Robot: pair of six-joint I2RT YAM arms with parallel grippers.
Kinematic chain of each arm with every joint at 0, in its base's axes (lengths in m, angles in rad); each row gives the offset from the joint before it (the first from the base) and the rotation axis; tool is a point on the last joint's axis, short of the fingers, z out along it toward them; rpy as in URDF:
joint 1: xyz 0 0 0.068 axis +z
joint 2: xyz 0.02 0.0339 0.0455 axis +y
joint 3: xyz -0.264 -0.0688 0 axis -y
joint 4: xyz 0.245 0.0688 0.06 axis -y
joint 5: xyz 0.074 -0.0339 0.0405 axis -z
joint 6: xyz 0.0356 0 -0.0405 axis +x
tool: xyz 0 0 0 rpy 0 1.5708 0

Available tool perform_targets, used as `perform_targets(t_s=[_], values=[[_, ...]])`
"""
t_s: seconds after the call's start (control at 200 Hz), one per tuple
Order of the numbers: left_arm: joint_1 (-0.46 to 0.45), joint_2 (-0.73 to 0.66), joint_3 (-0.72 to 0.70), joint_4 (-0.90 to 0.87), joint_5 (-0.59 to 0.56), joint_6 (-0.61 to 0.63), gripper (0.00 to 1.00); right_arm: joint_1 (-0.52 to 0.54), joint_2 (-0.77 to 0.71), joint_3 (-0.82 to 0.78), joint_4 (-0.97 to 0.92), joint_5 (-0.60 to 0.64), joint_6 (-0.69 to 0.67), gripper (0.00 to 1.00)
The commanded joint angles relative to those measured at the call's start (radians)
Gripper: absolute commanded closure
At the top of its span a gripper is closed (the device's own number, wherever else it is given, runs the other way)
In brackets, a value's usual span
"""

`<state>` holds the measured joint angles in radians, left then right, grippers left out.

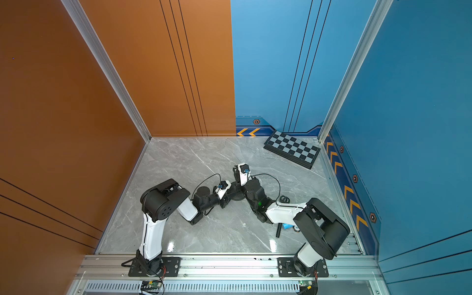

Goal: Assemble a microphone stand
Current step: Screw the microphone stand pole into the microphone stand base.

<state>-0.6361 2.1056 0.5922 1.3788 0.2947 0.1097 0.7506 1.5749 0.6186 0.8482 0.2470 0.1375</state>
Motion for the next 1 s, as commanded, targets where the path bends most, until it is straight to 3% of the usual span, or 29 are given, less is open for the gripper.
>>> perform_targets(t_s=[0.0,0.18,0.315,0.45,0.641,0.836,0.996], values=[[-0.011,0.006,-0.003,-0.094,-0.004,0.024,0.57,-0.016,-0.012,-0.021,-0.116,-0.09,0.009,0.68],[-0.011,0.007,-0.003,-0.094,-0.003,0.024,0.57,-0.103,-0.082,0.014,-0.231,-0.389,-0.092,0.47],[-0.011,0.007,-0.002,-0.094,-0.001,0.025,0.57,-0.19,-0.059,0.082,-0.383,-0.686,-0.18,0.45],[-0.011,0.007,-0.001,-0.096,0.0,0.024,0.57,-0.24,-0.047,0.131,-0.43,-0.793,-0.245,0.44],[-0.011,0.007,-0.002,-0.096,-0.002,0.025,0.57,-0.267,-0.038,0.201,-0.49,-0.801,-0.291,0.47],[-0.011,0.008,-0.002,-0.096,-0.002,0.025,0.57,-0.265,-0.021,0.208,-0.486,-0.707,-0.266,0.82],[-0.011,0.007,-0.002,-0.095,0.0,0.025,0.56,-0.209,-0.012,0.109,-0.351,-0.5,-0.204,0.93]])
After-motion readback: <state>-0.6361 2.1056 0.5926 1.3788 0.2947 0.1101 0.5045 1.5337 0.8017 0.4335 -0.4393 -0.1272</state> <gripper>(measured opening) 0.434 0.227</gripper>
